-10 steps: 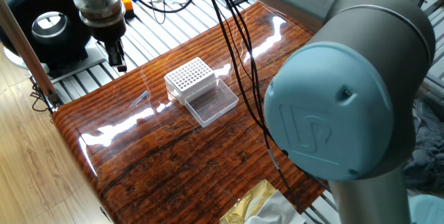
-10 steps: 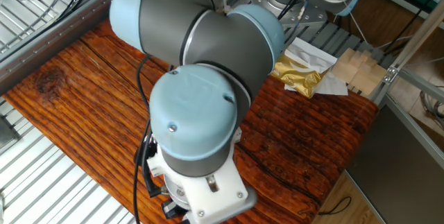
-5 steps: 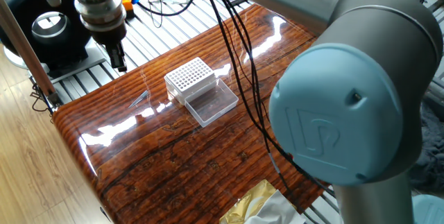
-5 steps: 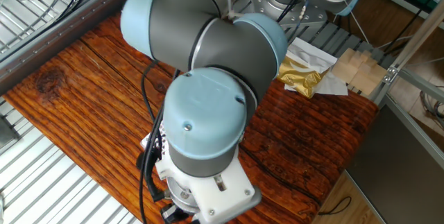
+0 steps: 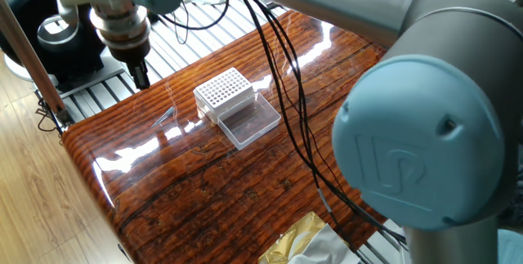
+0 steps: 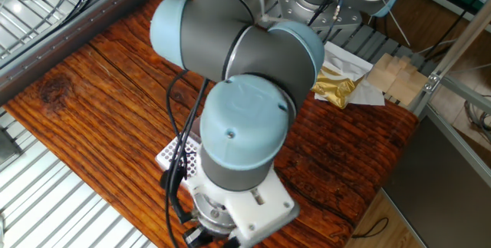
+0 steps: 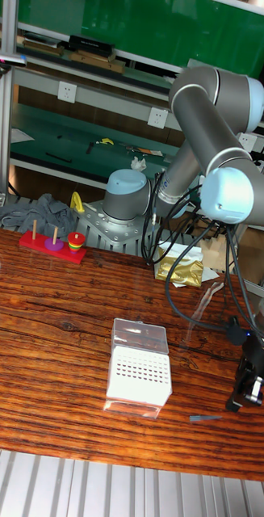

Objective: Insert a medium pipette tip into the holder for medium pipette tips

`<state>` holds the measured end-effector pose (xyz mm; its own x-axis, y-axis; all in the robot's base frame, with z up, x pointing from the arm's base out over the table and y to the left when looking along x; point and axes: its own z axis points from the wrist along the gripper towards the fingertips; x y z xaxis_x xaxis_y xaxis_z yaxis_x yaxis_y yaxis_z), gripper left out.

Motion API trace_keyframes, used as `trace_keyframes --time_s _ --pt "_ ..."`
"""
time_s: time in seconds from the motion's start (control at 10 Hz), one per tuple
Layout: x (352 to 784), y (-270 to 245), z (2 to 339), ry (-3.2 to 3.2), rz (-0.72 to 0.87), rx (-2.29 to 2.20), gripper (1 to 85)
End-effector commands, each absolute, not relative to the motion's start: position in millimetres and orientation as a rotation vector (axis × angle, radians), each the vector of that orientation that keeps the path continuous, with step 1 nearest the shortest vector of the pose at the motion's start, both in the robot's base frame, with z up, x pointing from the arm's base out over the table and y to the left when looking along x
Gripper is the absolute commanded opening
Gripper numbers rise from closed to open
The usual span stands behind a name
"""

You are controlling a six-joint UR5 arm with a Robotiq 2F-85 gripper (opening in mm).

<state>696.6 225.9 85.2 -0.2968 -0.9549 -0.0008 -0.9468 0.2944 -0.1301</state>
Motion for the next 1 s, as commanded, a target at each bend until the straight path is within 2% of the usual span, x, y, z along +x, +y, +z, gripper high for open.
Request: trace_keyframes --time_s 0.0,0.5,0.7,0.9 --pt "684.3 222.7 82.1 2.455 -0.170 -1.858 1.0" --pt "709.3 197.0 86.5 2.266 -0.449 -2.000 2.7" --pt "710.4 207.8 82.4 2.230 -0.401 -2.000 3.7" --pt "690.5 224.3 76.0 2.294 -0.245 -1.969 3.0"
